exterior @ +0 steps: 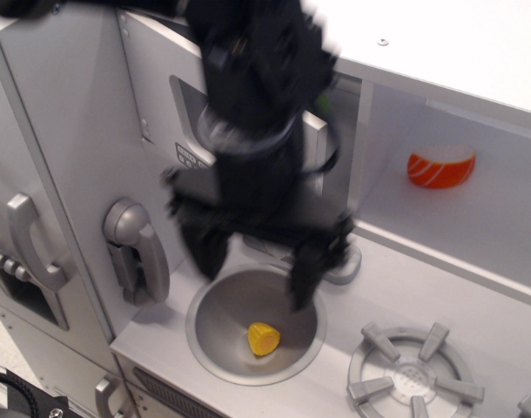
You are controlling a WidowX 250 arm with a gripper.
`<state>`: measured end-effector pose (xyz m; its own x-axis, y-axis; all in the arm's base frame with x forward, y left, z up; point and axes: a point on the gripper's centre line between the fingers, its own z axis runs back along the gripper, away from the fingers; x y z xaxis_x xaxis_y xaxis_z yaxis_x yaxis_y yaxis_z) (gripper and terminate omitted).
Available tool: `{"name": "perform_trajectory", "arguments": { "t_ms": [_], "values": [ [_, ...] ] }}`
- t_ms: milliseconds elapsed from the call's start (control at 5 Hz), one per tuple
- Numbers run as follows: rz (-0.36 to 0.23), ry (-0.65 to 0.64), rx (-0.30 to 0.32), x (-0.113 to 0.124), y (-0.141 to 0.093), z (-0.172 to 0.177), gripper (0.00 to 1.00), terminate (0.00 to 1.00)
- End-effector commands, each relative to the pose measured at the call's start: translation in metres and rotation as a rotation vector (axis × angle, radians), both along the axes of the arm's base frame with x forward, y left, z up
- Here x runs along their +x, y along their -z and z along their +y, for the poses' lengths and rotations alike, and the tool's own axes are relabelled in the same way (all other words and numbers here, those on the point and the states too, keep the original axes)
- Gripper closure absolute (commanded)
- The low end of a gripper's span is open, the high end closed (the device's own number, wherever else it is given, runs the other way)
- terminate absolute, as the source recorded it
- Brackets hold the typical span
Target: Close microwave
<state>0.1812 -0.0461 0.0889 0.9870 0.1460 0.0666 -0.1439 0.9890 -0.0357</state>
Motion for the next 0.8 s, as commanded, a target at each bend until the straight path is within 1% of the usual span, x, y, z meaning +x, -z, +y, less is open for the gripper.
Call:
{"name": "perform_trajectory", "arguments": {
  "t_ms": [0, 200, 400, 600],
  "values": [
    [-0.101, -0.193, 0.112, 0.035, 0.003, 0.064, 0.0, 0.0],
    [-0.141, -0.275, 0.114, 0.067, 0.0, 0.089, 0.0, 0.0],
    [-0.159, -0.293, 0.117, 0.083, -0.001, 0.094, 0.0, 0.0],
    [-0.164, -0.317, 0.116, 0.096, -0.001, 0.091, 0.0, 0.0]
  ]
}}
